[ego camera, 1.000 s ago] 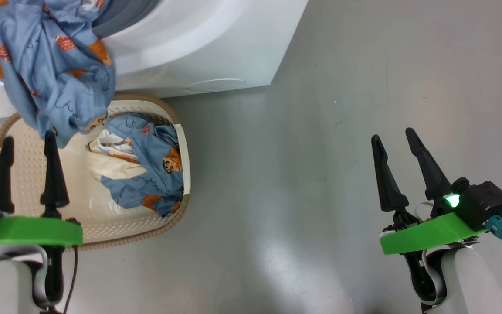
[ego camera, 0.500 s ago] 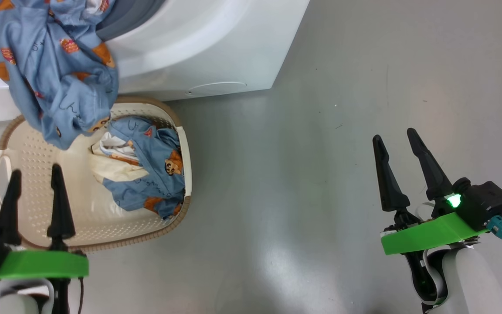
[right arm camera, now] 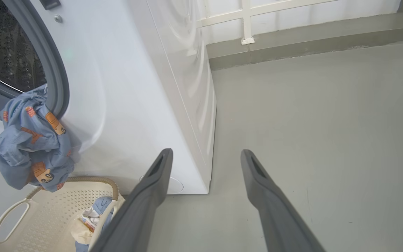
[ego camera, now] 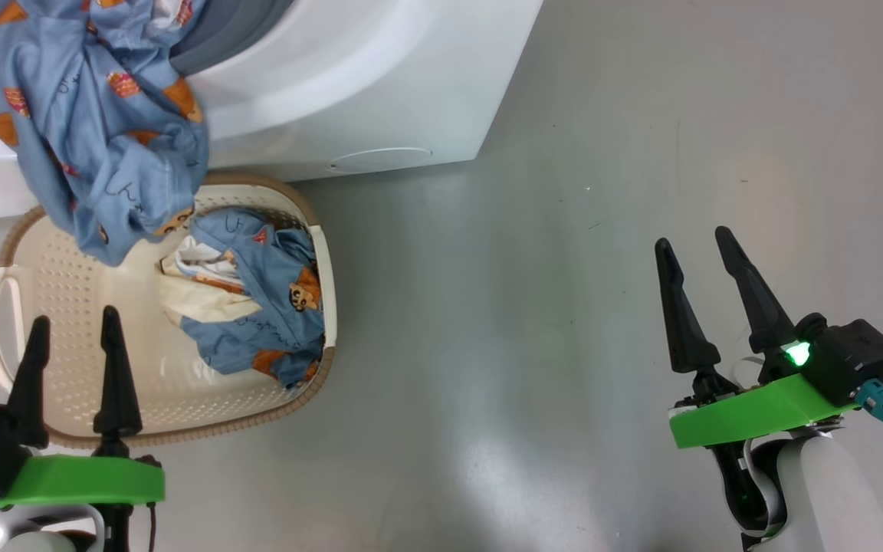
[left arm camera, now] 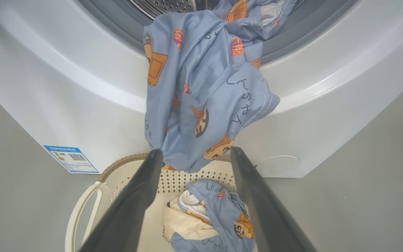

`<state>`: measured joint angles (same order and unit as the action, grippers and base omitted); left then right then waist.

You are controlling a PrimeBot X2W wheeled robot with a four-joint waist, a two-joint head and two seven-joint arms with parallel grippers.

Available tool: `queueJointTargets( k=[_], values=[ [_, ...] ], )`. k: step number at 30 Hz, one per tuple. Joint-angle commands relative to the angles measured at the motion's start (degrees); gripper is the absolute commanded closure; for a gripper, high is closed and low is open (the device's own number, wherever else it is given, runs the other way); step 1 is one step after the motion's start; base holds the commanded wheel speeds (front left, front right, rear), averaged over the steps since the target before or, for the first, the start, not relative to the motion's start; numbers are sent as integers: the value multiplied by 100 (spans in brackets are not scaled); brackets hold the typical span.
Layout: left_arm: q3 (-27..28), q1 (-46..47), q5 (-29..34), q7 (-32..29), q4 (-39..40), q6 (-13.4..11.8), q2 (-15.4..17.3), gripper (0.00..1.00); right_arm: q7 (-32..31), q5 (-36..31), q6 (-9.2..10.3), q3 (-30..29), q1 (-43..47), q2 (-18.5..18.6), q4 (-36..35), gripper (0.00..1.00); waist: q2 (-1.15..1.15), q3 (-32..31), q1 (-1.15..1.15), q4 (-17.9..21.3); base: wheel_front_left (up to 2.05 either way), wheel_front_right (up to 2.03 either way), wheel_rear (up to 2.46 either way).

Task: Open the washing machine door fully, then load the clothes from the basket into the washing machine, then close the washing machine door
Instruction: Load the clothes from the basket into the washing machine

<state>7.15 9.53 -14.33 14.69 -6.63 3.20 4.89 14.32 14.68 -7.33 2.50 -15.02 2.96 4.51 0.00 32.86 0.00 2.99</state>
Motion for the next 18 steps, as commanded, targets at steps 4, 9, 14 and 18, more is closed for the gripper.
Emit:
queueJointTargets(
  k=[4,9,14,18],
  values=[
    [113,20,35,30,86,-26,81,0,68,67,-16,145,162,-8,-94,0,0,0,0,38,0,0,0],
    [43,140,33,30,46,0,80,0,68,88,-16,177,163,-8,-98,0,0,19,0,107,0,0,0],
    [7,310,26,30,-121,19,119,0,68,99,-16,184,169,-8,-98,0,0,50,0,161,0,0,0],
    [-6,550,-23,30,-292,47,162,0,68,120,-16,206,148,-8,-105,0,0,113,0,209,0,0,0]
  ],
)
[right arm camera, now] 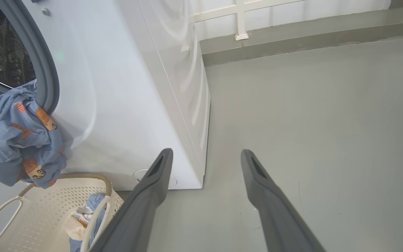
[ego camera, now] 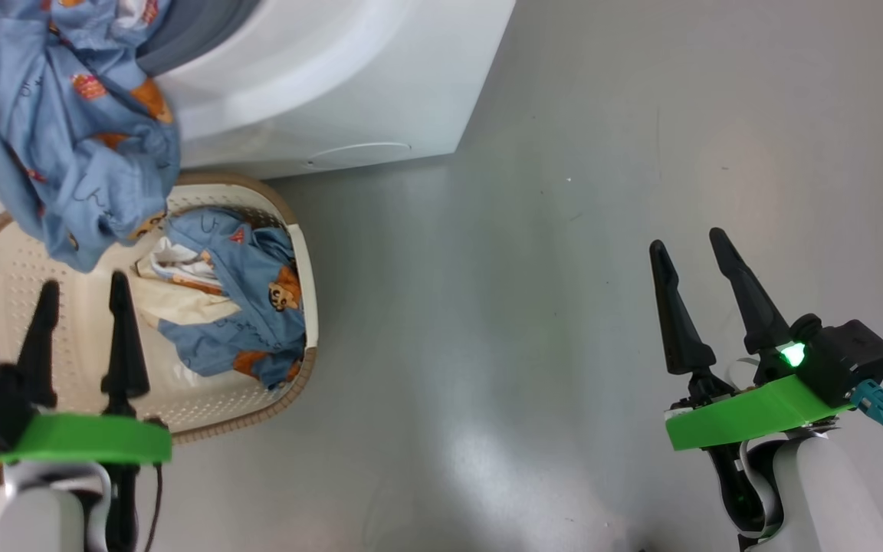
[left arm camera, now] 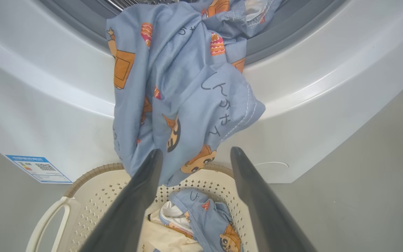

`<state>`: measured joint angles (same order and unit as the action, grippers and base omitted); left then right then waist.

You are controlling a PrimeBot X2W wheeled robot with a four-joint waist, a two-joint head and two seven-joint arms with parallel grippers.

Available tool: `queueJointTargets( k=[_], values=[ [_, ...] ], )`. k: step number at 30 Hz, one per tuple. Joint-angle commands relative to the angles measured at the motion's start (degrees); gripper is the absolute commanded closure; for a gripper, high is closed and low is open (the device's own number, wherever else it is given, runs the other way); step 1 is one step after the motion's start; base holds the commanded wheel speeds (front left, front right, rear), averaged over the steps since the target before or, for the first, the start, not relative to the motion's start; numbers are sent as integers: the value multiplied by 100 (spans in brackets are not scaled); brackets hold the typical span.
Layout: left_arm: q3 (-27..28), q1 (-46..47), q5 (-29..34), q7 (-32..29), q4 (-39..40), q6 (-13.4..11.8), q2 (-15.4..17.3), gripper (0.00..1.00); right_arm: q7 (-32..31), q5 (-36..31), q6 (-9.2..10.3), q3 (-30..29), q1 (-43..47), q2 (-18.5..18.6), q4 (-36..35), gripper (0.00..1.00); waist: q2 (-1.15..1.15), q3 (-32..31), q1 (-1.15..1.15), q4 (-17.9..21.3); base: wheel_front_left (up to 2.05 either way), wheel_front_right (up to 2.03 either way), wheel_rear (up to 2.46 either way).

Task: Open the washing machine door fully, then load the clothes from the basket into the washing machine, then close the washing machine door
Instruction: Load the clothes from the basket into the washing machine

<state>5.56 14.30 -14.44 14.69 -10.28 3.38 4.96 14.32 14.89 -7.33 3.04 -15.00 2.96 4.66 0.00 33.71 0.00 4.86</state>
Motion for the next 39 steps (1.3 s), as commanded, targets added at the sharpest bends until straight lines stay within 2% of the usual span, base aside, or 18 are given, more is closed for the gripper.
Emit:
queueJointTargets(
  k=[1,11,25,34,39],
  values=[
    [162,150,-36,30,34,39,171,0,68,103,-16,160,140,-8,-121,0,0,48,0,34,0,0,0],
    [249,911,-50,12,-693,61,508,0,68,168,-16,232,71,-8,-83,0,0,275,0,195,0,0,0],
    [427,1827,-363,-1,-1827,120,810,0,68,319,-16,311,-1,-8,-55,0,0,634,0,316,0,0,0],
    [152,2541,-452,-37,-2372,313,1086,0,68,366,-16,372,-77,-8,-59,0,0,873,0,342,0,0,0],
    [23,2889,-718,-51,-2694,382,1167,0,68,418,-16,419,-115,-8,-57,0,0,942,0,378,0,0,0]
  ],
)
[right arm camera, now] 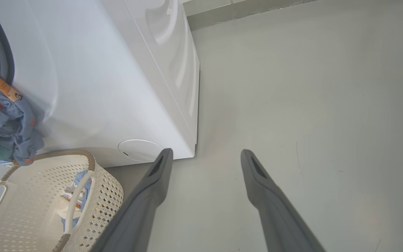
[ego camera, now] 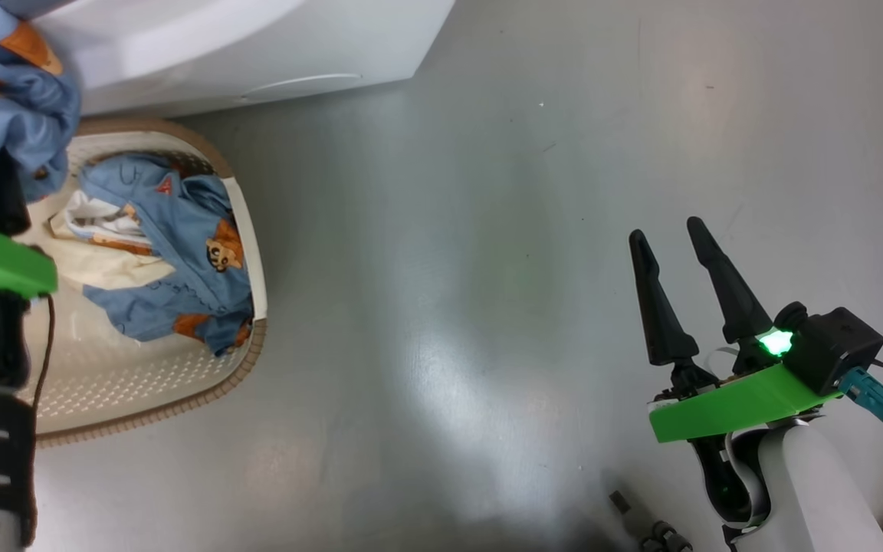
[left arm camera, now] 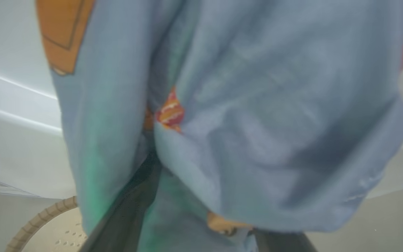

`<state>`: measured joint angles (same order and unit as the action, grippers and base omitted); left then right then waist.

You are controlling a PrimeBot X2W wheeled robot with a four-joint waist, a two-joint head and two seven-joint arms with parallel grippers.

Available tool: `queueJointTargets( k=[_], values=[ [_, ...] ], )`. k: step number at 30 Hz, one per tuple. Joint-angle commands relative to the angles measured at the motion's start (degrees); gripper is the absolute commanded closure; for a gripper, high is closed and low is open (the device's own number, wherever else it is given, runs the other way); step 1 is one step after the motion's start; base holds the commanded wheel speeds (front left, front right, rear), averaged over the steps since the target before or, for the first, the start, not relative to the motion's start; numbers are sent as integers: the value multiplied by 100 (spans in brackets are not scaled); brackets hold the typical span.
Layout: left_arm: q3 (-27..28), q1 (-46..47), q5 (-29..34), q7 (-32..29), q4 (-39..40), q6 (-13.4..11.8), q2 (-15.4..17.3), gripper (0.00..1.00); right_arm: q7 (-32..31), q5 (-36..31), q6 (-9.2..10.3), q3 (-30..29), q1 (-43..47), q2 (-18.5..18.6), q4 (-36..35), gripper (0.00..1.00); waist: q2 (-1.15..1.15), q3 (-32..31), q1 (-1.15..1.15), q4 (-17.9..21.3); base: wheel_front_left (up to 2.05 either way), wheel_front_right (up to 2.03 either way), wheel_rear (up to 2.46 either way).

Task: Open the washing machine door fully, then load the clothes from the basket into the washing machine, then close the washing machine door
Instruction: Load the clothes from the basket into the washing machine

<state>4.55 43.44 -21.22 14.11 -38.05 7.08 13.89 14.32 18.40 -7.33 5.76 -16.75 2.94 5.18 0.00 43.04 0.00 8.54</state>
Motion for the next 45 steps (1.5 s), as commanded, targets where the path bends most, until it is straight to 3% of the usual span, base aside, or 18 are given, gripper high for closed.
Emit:
queueJointTargets(
  k=[1,3,4,5,6,15,30,45],
  values=[
    [77,27,-78,10,35,20,300,0,68,84,-16,154,53,-6,-106,0,0,16,0,17,0,0,0],
    [-2,127,-168,20,-18,30,330,4,68,107,-16,159,43,-6,-103,0,0,29,0,25,0,0,0],
    [-55,169,-197,25,-36,33,351,40,68,117,-16,157,39,-6,-102,0,0,35,0,27,0,0,0],
    [-104,210,-227,32,-39,35,367,66,68,121,-16,153,35,-6,-101,0,0,39,0,26,0,0,0],
    [-154,244,-262,40,-35,36,376,100,68,121,-16,147,32,-6,-99,0,0,40,0,22,0,0,0],
    [-603,88,-541,85,291,39,386,100,68,112,-16,90,22,-6,-25,0,0,-167,0,-151,0,0,0],
    [-277,-577,-191,88,1697,40,258,100,68,139,-16,124,108,-6,103,0,0,-651,0,-246,0,0,0],
    [-447,664,179,-304,1573,-39,757,100,68,250,-16,164,188,-6,104,0,0,-656,0,-1,0,0,0]
  ],
)
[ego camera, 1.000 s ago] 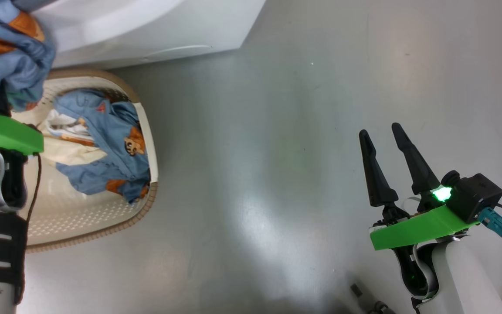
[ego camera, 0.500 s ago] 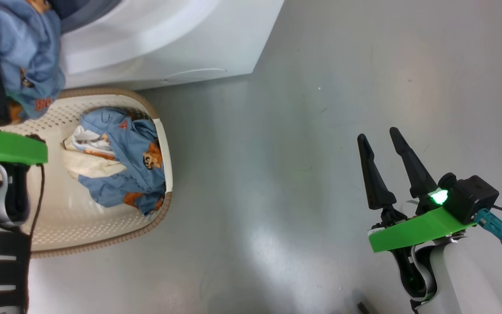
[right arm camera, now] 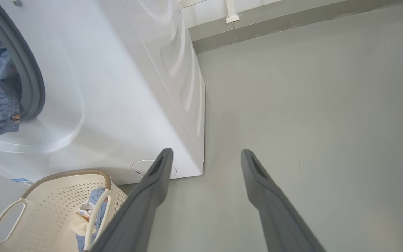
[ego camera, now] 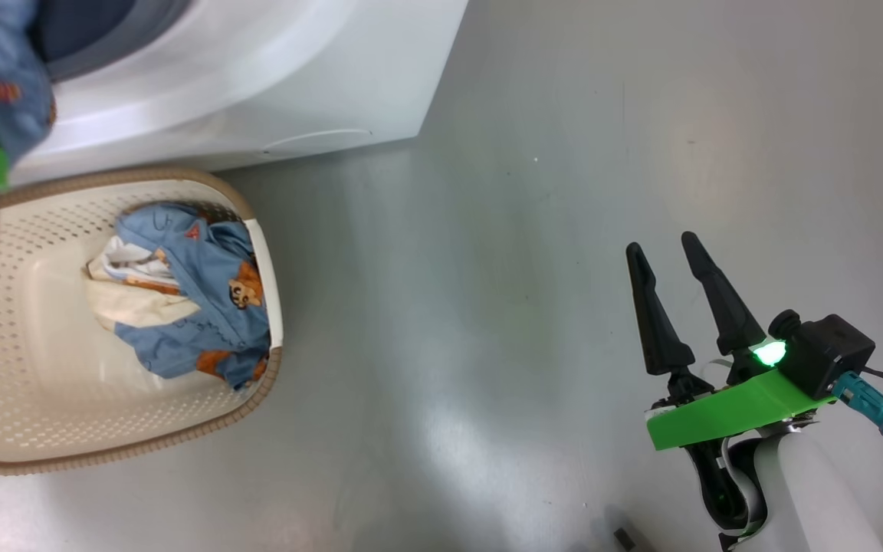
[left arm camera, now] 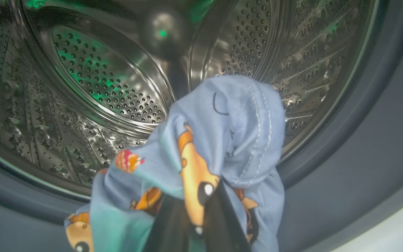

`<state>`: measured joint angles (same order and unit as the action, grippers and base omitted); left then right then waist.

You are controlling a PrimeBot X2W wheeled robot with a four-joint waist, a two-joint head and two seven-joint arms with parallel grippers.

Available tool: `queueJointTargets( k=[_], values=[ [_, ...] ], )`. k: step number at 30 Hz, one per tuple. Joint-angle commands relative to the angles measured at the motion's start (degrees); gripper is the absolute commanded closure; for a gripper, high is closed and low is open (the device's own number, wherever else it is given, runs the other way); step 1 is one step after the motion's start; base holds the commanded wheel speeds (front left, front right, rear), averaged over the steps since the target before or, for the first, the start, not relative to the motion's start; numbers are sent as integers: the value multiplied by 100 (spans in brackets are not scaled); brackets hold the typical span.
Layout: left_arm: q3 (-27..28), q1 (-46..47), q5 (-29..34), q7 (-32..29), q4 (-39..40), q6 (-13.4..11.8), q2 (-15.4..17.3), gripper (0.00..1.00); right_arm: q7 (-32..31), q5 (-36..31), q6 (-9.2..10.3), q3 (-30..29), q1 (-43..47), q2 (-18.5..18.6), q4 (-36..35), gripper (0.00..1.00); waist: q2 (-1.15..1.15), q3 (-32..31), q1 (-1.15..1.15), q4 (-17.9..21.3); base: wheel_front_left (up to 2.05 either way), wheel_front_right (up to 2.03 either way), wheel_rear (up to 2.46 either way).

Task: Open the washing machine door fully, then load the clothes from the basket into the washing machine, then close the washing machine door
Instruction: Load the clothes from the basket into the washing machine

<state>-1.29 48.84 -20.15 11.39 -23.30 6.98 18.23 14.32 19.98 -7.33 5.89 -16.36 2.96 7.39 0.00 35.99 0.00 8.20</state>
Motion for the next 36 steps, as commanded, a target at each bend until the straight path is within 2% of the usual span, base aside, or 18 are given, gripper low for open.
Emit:
queueJointTargets(
  k=[1,14,20,23,26,30,36],
  values=[
    [126,246,74,-75,57,-29,345,100,68,102,-16,157,143,-8,-121,0,0,78,0,44,0,0,0],
    [-39,1564,79,-441,-742,-35,519,100,68,246,-16,205,57,-8,-142,0,0,591,0,189,0,0,0],
    [-138,1935,196,-341,-1003,-40,627,100,68,348,-16,259,55,-8,-137,0,0,728,0,279,0,0,0],
    [-244,2237,371,-73,-1072,-54,702,100,68,383,-16,316,54,-8,-141,0,0,830,0,340,0,0,0],
    [-375,2586,667,244,-1077,-133,793,100,68,413,-16,340,81,-8,-162,0,0,935,0,395,0,0,0],
    [-409,2867,843,348,-1083,-139,879,100,68,427,-16,367,93,-8,-200,0,0,1018,0,433,0,0,0],
    [-193,2878,1070,359,-246,-218,871,100,68,443,-16,393,38,-8,-233,0,0,1147,0,427,0,0,0]
  ],
)
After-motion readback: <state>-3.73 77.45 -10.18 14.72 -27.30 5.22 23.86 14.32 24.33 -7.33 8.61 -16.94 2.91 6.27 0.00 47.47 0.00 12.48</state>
